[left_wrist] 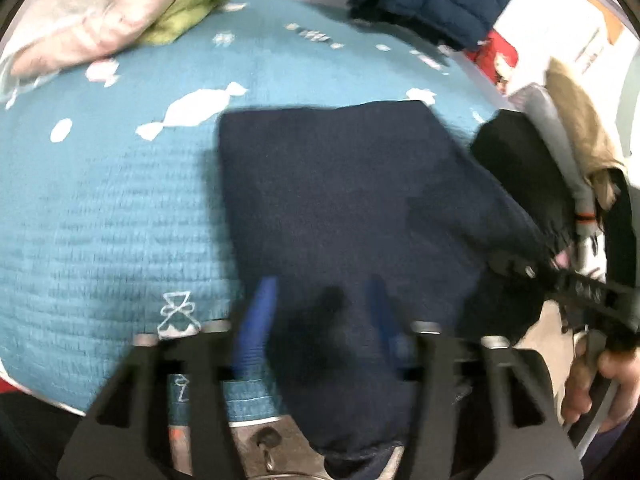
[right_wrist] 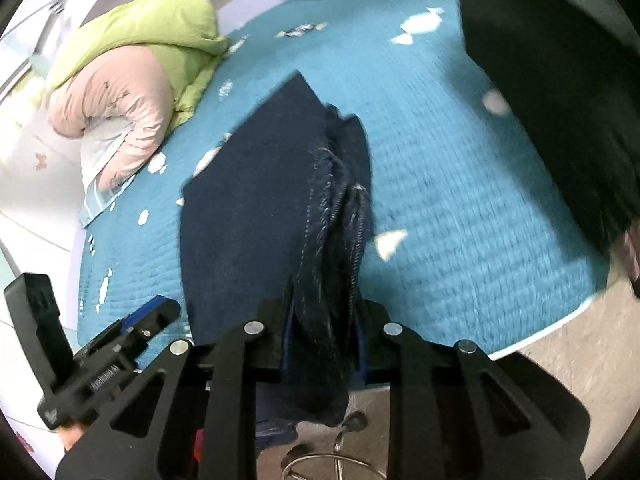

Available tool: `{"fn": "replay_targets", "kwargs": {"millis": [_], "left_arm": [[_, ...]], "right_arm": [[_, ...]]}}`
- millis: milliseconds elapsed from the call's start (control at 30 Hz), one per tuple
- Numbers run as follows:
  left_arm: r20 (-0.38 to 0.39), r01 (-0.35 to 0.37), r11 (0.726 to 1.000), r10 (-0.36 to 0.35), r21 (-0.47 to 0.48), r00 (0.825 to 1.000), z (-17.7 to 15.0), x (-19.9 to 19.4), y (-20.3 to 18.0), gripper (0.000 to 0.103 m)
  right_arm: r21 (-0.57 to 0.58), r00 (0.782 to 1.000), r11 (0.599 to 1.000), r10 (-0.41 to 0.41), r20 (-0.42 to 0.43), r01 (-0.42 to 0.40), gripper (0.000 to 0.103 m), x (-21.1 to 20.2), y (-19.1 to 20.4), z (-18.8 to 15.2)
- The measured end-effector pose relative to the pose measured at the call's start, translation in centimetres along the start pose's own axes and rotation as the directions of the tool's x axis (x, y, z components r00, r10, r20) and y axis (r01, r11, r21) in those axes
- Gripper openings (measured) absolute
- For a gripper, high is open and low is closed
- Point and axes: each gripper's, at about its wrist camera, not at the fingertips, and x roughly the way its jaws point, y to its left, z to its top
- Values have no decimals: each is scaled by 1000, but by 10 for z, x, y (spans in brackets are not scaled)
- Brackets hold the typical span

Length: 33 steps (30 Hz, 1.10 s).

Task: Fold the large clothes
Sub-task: 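Grasp the folded shirt with the left gripper while the right gripper keeps holding it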

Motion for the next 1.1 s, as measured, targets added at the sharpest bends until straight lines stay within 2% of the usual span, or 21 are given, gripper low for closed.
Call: {"fn": "replay_targets", "kwargs": {"millis": [133, 167, 267, 367, 533, 600, 667, 700, 800, 900, 967, 1100], "left_arm": [[-88, 19, 997, -26, -79, 996, -4, 26, 22, 73], [-99, 43, 994, -53, -105, 994, -6, 34, 26, 74], [-122, 55, 991, -70, -120, 990, -8, 49, 27, 75], [-143, 109, 982, -131, -153, 981, -6, 62, 25, 77], [-149, 47, 996, -58, -81, 987, -5, 79, 4, 81], [-127, 38, 997, -47, -73, 991, -6, 75, 1, 72], [-101, 22, 1000, -23, -17, 995, -10, 70, -6, 62], [-90, 16, 1000, -15, 2, 996, -11, 68, -9, 56], [-51, 14, 999, -12, 43, 999, -11, 55, -17, 46], [-17, 26, 996, -25, 86, 1000, -14, 38, -28, 43], [4, 54, 994, -55, 97, 998, -13, 25, -35, 42], [47, 100, 990, -105, 100, 993, -12, -5, -47, 42]], "right_arm": [[64, 1000, 998, 21, -19, -19, 21, 5, -22, -4], [63, 1000, 998, 17, -21, -16, 21, 7, -22, -4], [49, 999, 999, -6, -35, 7, 21, 15, -24, -7], [74, 999, 997, -6, -54, 10, 22, 25, -33, -7], [104, 997, 994, -5, -78, 13, 22, 37, -46, -8], [115, 996, 993, -4, -87, 14, 23, 41, -49, -9], [112, 996, 993, -14, -89, 24, 23, 42, -48, -9], [96, 996, 995, -25, -84, 33, 23, 41, -44, -10], [33, 998, 998, -52, -46, 54, 22, 30, -25, -11], [-36, 998, 997, -69, 7, 69, 22, 16, -2, -10], [-110, 992, 988, -103, 67, 110, 22, 0, 20, -7], [-162, 985, 979, -101, 139, 123, 21, -31, 39, 4]]}}
